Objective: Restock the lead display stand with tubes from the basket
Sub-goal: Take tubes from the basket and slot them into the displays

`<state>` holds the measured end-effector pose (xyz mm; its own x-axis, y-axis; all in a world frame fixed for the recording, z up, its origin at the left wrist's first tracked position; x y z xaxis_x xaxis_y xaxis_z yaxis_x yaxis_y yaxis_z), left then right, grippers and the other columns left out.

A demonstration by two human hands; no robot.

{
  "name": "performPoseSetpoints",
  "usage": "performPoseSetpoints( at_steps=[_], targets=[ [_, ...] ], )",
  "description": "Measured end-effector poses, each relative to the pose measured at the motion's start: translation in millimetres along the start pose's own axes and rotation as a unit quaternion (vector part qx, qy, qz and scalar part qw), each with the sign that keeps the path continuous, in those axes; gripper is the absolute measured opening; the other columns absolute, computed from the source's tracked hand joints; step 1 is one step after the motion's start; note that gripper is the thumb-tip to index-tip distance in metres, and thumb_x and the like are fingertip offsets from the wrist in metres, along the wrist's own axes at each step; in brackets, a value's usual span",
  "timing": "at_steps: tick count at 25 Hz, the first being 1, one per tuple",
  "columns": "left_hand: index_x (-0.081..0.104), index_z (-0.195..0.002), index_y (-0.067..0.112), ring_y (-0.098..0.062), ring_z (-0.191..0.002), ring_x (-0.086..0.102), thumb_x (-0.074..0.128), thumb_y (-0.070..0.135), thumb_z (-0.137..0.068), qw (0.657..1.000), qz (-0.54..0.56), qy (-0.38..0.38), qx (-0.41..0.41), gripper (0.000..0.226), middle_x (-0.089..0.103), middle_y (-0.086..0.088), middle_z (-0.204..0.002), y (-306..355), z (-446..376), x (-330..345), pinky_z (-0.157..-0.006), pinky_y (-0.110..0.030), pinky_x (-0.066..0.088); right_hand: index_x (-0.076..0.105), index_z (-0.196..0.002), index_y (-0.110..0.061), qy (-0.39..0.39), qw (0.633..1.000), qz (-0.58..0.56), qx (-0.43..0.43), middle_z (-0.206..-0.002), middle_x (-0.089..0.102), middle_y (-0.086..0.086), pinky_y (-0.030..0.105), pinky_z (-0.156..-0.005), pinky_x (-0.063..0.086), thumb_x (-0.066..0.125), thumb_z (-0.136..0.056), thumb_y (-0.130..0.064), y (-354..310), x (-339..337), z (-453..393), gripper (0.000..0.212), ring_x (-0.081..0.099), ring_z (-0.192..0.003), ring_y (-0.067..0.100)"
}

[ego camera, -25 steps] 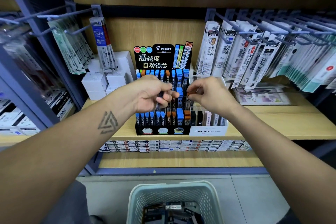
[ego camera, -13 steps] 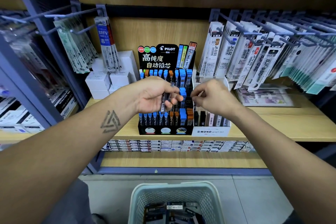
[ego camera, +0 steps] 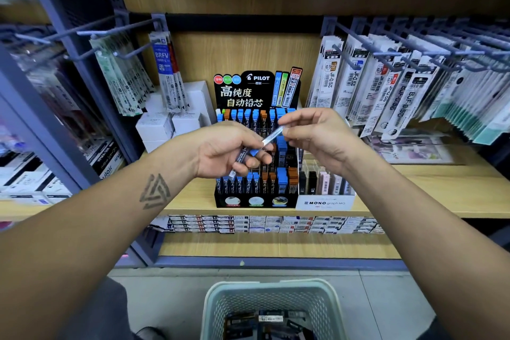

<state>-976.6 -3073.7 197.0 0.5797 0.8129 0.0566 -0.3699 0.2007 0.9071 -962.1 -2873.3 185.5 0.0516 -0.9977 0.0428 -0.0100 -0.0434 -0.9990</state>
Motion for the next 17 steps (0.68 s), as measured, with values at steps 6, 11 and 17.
performPoseSetpoints(
  at_steps=[6, 11, 17],
  targets=[
    [0.066, -0.091, -0.004, -0.006, -0.038, 0.036, 0.06, 0.0, -0.096, 0.992, -0.039, 0.104, 0.064, 0.009, 0.07, -0.019, -0.079, -3.5, -0.5, -21.6, -0.031, -0.014, 0.023, 0.073, -0.09, -0.002, 0.002, 0.996, 0.087, -0.015, -0.08, 0.073, 0.012, 0.029, -0.071, 0.055, 0.076, -0.08, 0.003, -0.7, 3.3, -5.7, 0.011, 0.069, -0.075, 0.02],
    [0.066, -0.081, 0.001, -0.006, -0.037, 0.033, 0.07, 0.006, -0.09, 0.985, -0.036, 0.126, 0.111, 0.011, 0.07, -0.018, -0.074, 1.2, 2.0, -27.4, -0.033, -0.013, 0.02, 0.073, -0.096, -0.003, -0.098, 0.96, 0.252, -0.07, -0.089, 0.074, 0.014, 0.026, -0.079, 0.058, 0.083, -0.076, -0.002, 1.7, 23.3, -1.8, 0.023, 0.068, -0.078, 0.014],
    [0.064, -0.106, -0.011, -0.007, -0.036, 0.034, 0.063, -0.009, -0.089, 0.983, 0.002, 0.161, 0.091, 0.017, 0.068, -0.022, -0.075, -0.1, 0.0, -29.0, -0.034, -0.012, 0.02, 0.066, -0.107, 0.004, -0.057, 0.984, 0.154, -0.07, -0.085, 0.07, 0.022, 0.031, -0.071, 0.059, 0.074, -0.081, 0.01, 8.4, 38.8, -6.3, 0.028, 0.069, -0.077, 0.024]
  ],
)
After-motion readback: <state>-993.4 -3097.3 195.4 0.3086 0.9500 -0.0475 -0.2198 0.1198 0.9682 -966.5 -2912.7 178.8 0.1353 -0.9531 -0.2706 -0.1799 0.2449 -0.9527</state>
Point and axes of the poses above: each hand's wrist, its own z-axis away from the middle knuckle, its own x-axis out of the palm, y = z × x, the point moved 1 cm from there along -z, towards the middle knuckle
